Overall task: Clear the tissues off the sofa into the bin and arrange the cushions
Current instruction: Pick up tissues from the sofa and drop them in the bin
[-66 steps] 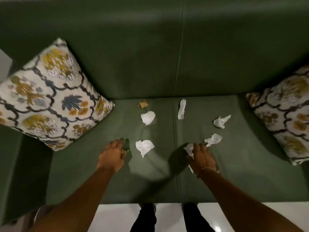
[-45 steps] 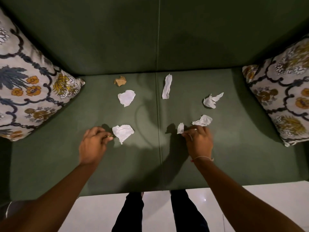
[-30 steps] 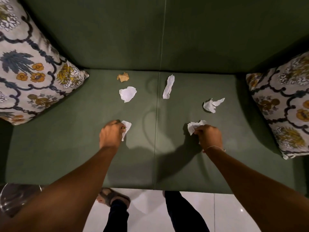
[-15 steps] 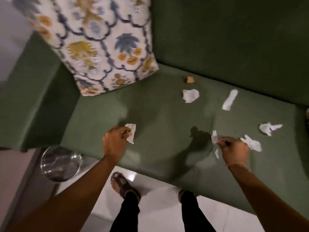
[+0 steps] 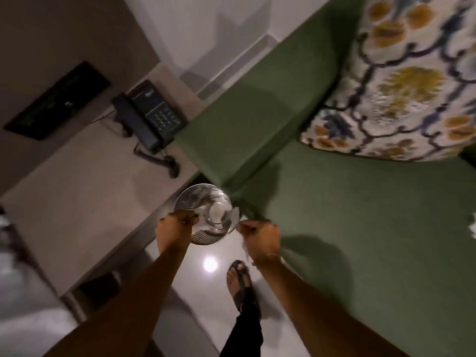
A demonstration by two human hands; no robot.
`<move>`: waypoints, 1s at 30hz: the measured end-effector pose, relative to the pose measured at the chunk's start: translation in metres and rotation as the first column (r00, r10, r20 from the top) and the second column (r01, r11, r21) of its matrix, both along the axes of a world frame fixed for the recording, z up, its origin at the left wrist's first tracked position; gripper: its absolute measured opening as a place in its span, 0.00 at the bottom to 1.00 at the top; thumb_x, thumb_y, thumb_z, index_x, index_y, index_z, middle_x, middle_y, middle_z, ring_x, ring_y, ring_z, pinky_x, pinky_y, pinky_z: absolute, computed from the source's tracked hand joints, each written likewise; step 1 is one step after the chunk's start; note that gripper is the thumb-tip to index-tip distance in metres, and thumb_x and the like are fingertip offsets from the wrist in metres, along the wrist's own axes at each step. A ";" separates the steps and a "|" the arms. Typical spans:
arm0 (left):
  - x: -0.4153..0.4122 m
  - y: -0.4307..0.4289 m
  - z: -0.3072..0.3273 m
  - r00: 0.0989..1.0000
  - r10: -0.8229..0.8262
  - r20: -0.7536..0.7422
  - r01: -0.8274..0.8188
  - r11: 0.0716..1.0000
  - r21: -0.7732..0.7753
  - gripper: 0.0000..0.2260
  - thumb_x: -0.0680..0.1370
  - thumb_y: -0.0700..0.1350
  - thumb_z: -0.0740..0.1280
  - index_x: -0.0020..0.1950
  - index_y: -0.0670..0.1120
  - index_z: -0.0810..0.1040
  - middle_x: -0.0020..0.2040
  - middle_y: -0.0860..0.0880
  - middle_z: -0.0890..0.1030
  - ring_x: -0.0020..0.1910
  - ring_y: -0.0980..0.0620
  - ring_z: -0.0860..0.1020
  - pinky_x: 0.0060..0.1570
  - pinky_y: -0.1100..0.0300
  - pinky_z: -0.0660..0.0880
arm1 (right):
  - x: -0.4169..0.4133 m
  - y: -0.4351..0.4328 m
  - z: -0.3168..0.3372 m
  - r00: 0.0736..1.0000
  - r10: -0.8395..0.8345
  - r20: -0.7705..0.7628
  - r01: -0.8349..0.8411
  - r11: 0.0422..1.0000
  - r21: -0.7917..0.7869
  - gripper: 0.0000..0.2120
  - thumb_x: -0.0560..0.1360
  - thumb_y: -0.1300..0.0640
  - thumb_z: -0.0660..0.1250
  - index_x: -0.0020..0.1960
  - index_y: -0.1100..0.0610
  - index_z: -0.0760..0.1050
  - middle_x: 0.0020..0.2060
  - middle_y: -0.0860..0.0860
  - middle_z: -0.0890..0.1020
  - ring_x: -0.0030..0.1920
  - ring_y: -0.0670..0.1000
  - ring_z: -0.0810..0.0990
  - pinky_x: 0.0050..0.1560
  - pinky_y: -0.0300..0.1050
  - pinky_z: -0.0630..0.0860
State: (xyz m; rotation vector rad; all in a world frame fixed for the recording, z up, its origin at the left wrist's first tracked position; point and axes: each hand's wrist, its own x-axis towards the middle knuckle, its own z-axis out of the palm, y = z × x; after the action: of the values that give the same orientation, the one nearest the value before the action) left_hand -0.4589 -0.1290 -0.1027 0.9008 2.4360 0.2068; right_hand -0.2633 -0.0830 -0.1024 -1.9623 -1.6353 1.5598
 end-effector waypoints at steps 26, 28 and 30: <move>-0.014 -0.018 -0.013 0.992 -0.119 0.050 0.123 0.989 -0.085 0.11 0.77 0.50 0.62 0.50 0.51 0.84 0.46 0.42 0.84 0.45 0.39 0.82 0.43 0.53 0.75 | -0.036 -0.014 -0.037 0.990 0.117 0.074 -0.104 0.981 -0.166 0.14 0.76 0.54 0.64 0.59 0.50 0.80 0.59 0.55 0.82 0.58 0.58 0.79 0.58 0.45 0.74; 0.010 -0.011 0.011 0.980 -0.198 0.023 0.199 0.979 -0.051 0.10 0.77 0.52 0.63 0.46 0.51 0.83 0.42 0.41 0.84 0.43 0.38 0.82 0.39 0.54 0.72 | -0.006 -0.012 -0.013 0.996 0.053 0.067 -0.041 0.986 -0.163 0.14 0.75 0.56 0.64 0.60 0.51 0.80 0.59 0.56 0.82 0.59 0.59 0.78 0.61 0.46 0.73; 0.036 -0.001 0.031 0.951 -0.310 0.011 0.310 0.949 -0.045 0.09 0.77 0.52 0.64 0.48 0.54 0.84 0.44 0.43 0.85 0.44 0.39 0.82 0.39 0.55 0.71 | 0.029 -0.012 0.005 0.997 -0.006 0.078 0.018 0.989 -0.150 0.15 0.75 0.60 0.63 0.58 0.52 0.81 0.56 0.56 0.83 0.57 0.58 0.79 0.62 0.44 0.73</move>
State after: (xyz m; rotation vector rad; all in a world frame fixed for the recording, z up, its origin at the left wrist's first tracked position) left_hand -0.4227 -0.1297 -0.0721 1.2439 2.2464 0.0364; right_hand -0.2340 -0.0953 -0.0976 -2.1281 -1.5724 1.6680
